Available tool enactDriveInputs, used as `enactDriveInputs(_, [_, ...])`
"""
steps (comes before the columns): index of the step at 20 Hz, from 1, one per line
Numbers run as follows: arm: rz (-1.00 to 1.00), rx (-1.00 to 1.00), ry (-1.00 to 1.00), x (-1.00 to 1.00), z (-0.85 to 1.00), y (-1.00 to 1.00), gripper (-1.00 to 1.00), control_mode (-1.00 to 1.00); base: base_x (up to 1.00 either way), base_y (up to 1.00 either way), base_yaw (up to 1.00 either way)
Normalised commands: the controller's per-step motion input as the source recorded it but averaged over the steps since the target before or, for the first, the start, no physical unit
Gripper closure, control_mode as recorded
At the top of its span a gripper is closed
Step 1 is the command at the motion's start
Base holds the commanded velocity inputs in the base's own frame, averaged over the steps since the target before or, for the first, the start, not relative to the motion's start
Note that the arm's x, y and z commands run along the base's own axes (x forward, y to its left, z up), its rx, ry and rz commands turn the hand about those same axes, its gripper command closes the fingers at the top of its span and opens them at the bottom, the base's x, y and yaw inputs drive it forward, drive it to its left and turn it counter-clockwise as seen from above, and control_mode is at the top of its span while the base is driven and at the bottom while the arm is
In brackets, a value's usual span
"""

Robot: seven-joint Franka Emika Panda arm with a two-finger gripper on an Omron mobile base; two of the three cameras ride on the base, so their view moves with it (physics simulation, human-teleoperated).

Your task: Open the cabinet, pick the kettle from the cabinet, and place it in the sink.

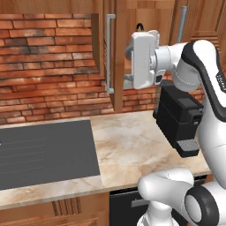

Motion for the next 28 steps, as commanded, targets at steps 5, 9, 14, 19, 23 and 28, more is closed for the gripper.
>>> enactDriveInputs(5, [0.00, -0.01, 0.00, 0.06, -0.11, 0.56, -1.00, -1.00, 0.00, 0.00, 0.00])
enactDriveInputs(9, [-0.02, 0.00, 0.00, 0.10, -0.09, 0.44, -1.00, -1.00, 0.00, 0.00, 0.00])
enactDriveInputs(14, [-0.08, 0.00, 0.02, 0.12, -0.07, 0.28, -1.00, -1.00, 0.00, 0.00, 0.00])
enactDriveInputs(19, [-0.01, 0.00, 0.00, -0.03, 0.00, -0.24, -1.00, -1.00, 0.00, 0.00, 0.00])
enactDriveInputs(23, [-0.01, -0.04, 0.00, -0.04, 0.00, -0.45, -1.00, -1.00, 0.00, 0.00, 0.00])
enactDriveInputs(28, [-0.03, -0.08, 0.00, -0.06, 0.02, -0.47, -1.00, -1.00, 0.00, 0.00, 0.00])
